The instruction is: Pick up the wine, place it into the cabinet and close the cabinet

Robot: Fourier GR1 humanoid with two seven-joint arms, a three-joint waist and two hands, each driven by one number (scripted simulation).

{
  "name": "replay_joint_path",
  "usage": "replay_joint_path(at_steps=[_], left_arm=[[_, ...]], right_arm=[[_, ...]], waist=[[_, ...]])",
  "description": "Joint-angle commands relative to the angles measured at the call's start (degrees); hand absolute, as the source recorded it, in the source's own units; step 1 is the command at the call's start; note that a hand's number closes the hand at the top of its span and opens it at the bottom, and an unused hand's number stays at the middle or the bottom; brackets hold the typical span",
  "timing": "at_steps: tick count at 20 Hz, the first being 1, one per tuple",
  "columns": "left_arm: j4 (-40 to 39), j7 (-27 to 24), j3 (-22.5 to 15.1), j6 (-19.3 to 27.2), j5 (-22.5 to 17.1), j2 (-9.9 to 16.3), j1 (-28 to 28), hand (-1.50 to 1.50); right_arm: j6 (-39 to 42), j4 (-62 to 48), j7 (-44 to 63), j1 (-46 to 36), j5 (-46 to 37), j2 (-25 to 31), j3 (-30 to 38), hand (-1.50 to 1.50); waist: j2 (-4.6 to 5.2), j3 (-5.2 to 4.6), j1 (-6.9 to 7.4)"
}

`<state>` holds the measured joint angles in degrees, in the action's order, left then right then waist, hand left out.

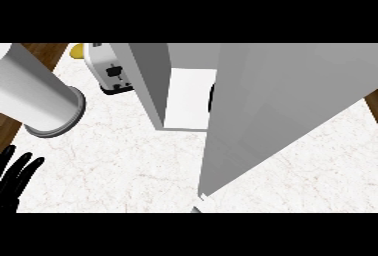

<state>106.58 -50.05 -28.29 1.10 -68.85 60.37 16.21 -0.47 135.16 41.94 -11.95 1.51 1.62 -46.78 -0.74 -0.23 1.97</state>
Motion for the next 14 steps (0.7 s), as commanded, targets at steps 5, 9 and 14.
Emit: replay_joint_path(at_steps=[5, 9, 14], left_arm=[[-5.65, -2.73, 6.09, -8.97, -1.83, 4.08, 5.08, -1.5], [-8.79, -3.54, 8.51, -13.44, -2.63, 5.04, 6.24, -1.5], [-8.55, -3.09, 11.34, -18.18, -4.68, 7.88, 8.82, -1.5]], right_arm=[[-15.71, -8.04, -2.41, -14.59, -4.45, -1.34, -9.25, 1.5], [-22.14, -10.13, -5.63, -18.87, -4.93, -1.22, -4.14, 1.5], [-26.87, -14.16, -5.24, -25.12, -3.72, -1.14, -2.08, 1.5]], waist=[[0.05, -0.12, 0.86], [0.41, -0.09, 0.97], [0.43, -0.05, 2.29]])
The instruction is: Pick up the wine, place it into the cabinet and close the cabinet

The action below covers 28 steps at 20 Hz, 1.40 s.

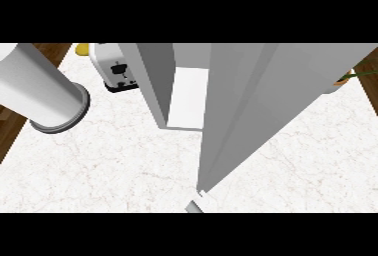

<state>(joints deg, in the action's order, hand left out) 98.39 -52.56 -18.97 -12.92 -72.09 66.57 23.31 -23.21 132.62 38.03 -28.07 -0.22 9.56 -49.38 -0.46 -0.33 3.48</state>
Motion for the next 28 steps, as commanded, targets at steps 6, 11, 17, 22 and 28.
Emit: replay_joint_path(at_steps=[6, 11, 17, 22, 28], left_arm=[[-2.14, 0.42, 5.01, -6.76, -2.03, 2.35, 3.12, -1.5], [-7.12, -0.2, 7.38, -13.21, -0.59, 1.63, 6.43, -1.5], [-7.57, 0.42, 11.25, -14.93, 1.03, 1.19, 7.61, -1.5], [-6.31, 3.01, 12.56, -13.43, -0.36, 0.37, 6.57, -1.5], [-7.29, 4.92, 13.69, -15.31, 0.77, -0.81, 6.52, -1.5]], right_arm=[[-7.15, -25.54, -3.07, -20.95, 2.27, -9.35, 10.77, 1.5], [-1.87, -37.37, -6.83, -30.63, 10.84, -9.5, 19.18, 1.5], [10.31, -50.97, -13.67, -37.12, 18.84, -8.92, 28.69, 1.5], [26.24, -54.89, -8.31, -36.25, 31.2, -9.04, 24.63, 1.5], [41.4, -66.77, -6.66, -38.54, 38.79, -9.55, 22.21, 1.5]], waist=[[0.59, 0.19, 0.91], [0.78, 0.2, 1.02], [0.83, 0.29, 0.3], [1.02, 0.28, 0.67], [1.06, 0.23, 0.63]])
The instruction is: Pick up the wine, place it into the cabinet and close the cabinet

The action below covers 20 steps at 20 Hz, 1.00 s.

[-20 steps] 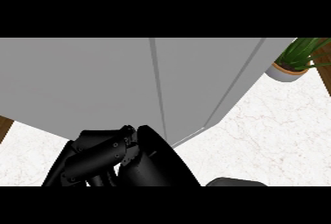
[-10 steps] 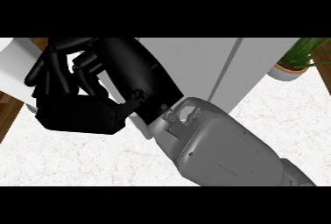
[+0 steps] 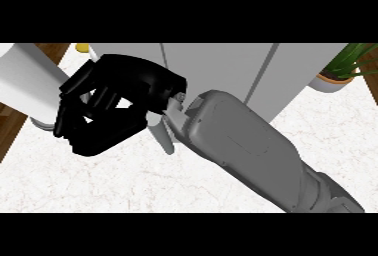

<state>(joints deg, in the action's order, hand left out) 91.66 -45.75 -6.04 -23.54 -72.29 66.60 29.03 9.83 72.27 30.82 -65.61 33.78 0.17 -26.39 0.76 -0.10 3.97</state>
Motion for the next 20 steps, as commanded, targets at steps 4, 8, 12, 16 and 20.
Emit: replay_joint_path(at_steps=[4, 8, 12, 16, 20], left_arm=[[-2.35, 1.4, 4.41, -5.01, -1.94, -0.55, -0.72, -1.5], [-1.86, 0.51, 4.2, -4.57, 2.59, -4.59, 0.75, -1.5], [-5.18, 1.84, 6.54, -7.61, 2.98, -5.22, 0.53, -1.5], [-3.54, 2.49, 8.31, -9.22, 4.19, -6.15, 2.53, -1.5], [-6.27, 5.13, 8.26, -8.66, 3.7, -7.32, -1.59, -1.5]], right_arm=[[10.97, -13.86, -0.47, -4.3, 8.88, -0.16, -1.03, 1.5], [17.69, -21.24, -2.12, -6.58, 11.54, -0.17, 3.8, 1.5], [22.12, -26.7, -7.24, -6.37, 13.09, -0.17, 5.3, 1.5], [20.25, -29.15, -10.42, -6.26, 12.55, -0.17, 4.54, 1.5], [22.58, -33.04, -11.94, -7.69, 13.13, 1.25, 7.58, 1.5]], waist=[[-0.31, 0.03, -0.94], [-0.38, 0.06, -1.21], [-0.26, 0.04, -1.14], [-0.5, 0.08, -0.74], [-0.02, -0.03, -2.0]])
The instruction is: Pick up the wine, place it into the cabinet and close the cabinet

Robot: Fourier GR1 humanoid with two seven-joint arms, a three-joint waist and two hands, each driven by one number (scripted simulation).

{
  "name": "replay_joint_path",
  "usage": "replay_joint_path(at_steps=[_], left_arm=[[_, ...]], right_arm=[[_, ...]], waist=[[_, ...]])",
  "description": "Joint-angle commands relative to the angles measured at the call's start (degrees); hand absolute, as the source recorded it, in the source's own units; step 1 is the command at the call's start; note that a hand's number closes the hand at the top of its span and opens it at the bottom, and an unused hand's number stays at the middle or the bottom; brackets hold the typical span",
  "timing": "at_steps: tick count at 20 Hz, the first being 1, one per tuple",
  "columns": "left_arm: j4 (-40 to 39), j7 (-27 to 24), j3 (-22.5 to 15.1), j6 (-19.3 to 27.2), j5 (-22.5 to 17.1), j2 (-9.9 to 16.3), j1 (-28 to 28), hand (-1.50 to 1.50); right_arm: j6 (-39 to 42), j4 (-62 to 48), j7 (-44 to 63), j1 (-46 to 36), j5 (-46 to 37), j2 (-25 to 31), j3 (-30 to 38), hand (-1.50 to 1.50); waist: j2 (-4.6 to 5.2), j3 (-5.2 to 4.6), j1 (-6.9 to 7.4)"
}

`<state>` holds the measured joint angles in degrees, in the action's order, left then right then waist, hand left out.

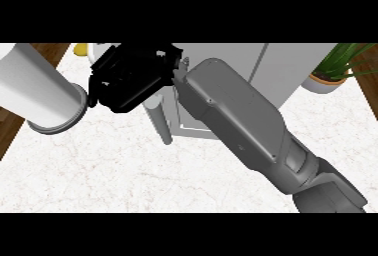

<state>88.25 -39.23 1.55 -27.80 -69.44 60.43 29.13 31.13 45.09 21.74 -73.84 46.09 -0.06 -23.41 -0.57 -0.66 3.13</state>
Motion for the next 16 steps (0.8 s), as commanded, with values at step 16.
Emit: replay_joint_path(at_steps=[16], left_arm=[[2.91, 3.32, 2.57, -0.31, 1.01, -0.29, -2.04, -1.5]], right_arm=[[-7.81, -7.37, -13.33, 1.67, -6.66, 8.2, 6.06, 1.5]], waist=[[1.69, 0.65, -1.55]])
